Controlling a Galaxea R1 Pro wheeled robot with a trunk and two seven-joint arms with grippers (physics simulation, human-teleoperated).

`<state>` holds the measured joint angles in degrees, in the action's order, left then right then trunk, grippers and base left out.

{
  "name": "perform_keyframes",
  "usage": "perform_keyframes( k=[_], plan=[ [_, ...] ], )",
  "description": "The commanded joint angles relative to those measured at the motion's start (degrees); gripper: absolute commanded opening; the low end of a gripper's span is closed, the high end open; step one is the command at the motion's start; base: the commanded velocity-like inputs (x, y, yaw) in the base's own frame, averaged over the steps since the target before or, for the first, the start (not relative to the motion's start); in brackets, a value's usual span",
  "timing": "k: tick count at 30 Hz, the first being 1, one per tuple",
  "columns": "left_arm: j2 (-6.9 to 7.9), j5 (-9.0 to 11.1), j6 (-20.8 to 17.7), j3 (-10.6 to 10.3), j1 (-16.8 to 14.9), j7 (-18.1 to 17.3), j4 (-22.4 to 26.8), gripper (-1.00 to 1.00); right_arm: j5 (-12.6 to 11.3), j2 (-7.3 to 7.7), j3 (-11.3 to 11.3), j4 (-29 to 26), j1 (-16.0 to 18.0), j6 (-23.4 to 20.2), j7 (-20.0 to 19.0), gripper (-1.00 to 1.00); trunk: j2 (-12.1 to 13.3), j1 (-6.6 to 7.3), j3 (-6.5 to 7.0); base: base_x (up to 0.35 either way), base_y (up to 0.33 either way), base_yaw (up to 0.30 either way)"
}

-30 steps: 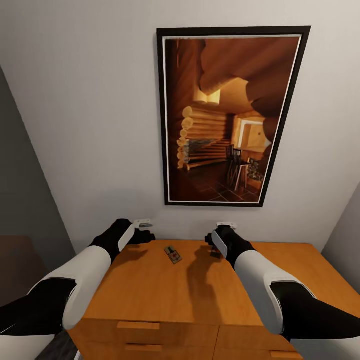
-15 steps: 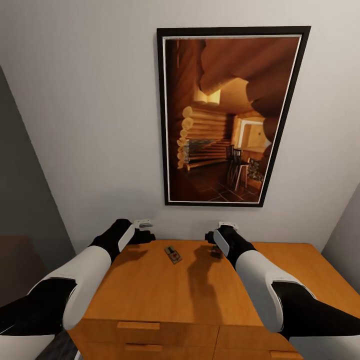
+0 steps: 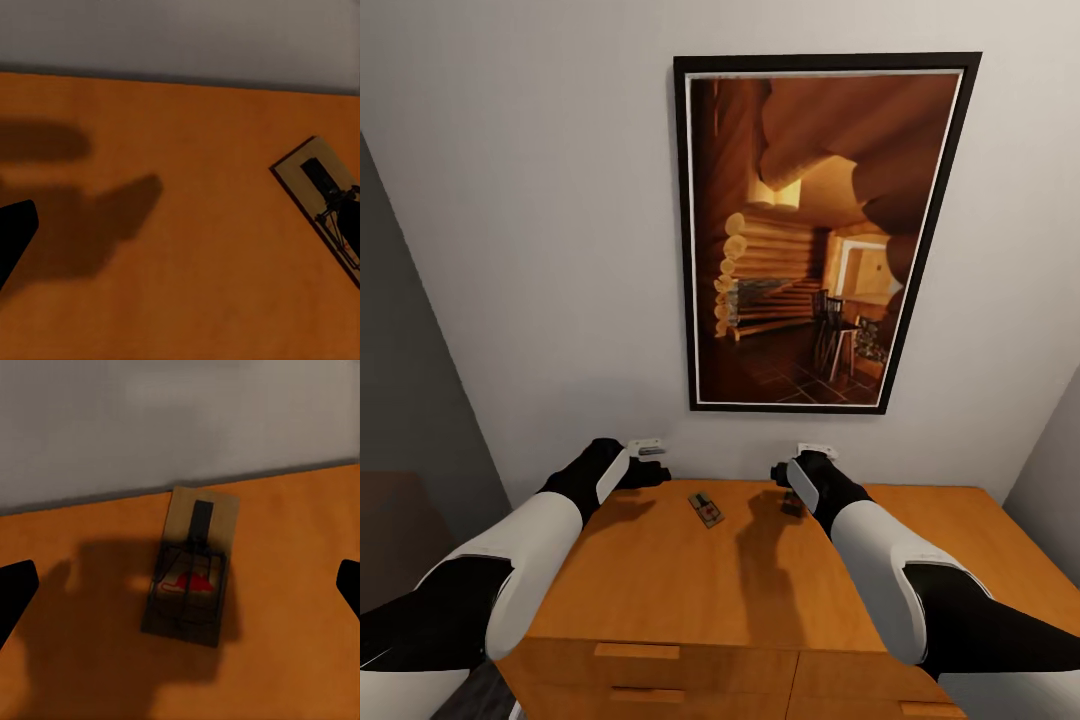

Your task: Take the four mousetraps from the cabinet in the bathroom and place them on the bathroom floor. Make sure all four end up on the same floor surface, and ensure that at least two of them are either under or directly next to the same bathroom sink.

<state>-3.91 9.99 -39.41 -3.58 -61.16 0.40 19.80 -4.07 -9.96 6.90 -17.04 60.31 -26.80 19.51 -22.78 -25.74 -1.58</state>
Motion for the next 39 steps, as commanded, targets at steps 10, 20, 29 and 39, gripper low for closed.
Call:
perform_keyframes(
  k=[10, 20, 29, 39],
  plan=[
    [0.05, 0.3, -0.2, -0.4, -0.1, 0.0, 0.1, 1.0, -0.7, -0.04, 0.6, 0.5, 0.0, 2.5, 0.9, 1.0, -0.1, -0.04, -0.14, 0.0, 0.0, 0.0],
    [0.05, 0.3, -0.2, -0.3, -0.1, 0.0, 0.1, 1.0, -1.3, -0.04, 0.9, 1.0, 0.0, 4.7, 2.2, 1.0, -0.1, -0.04, -0.14, 0.0, 0.0, 0.0],
    [0.05, 0.3, -0.2, -0.4, -0.1, 0.0, 0.1, 1.0, -1.5, -0.04, 0.9, 1.1, 0.0, 4.6, 3.4, 1.0, -0.1, -0.04, -0.14, 0.0, 0.0, 0.0],
    [0.05, 0.3, -0.2, -0.4, -0.1, 0.0, 0.1, 1.0, -1.4, -0.04, 0.8, 1.2, 0.0, 3.8, 3.8, 1.0, -0.1, -0.04, -0.14, 0.0, 0.0, 0.0]
  ],
)
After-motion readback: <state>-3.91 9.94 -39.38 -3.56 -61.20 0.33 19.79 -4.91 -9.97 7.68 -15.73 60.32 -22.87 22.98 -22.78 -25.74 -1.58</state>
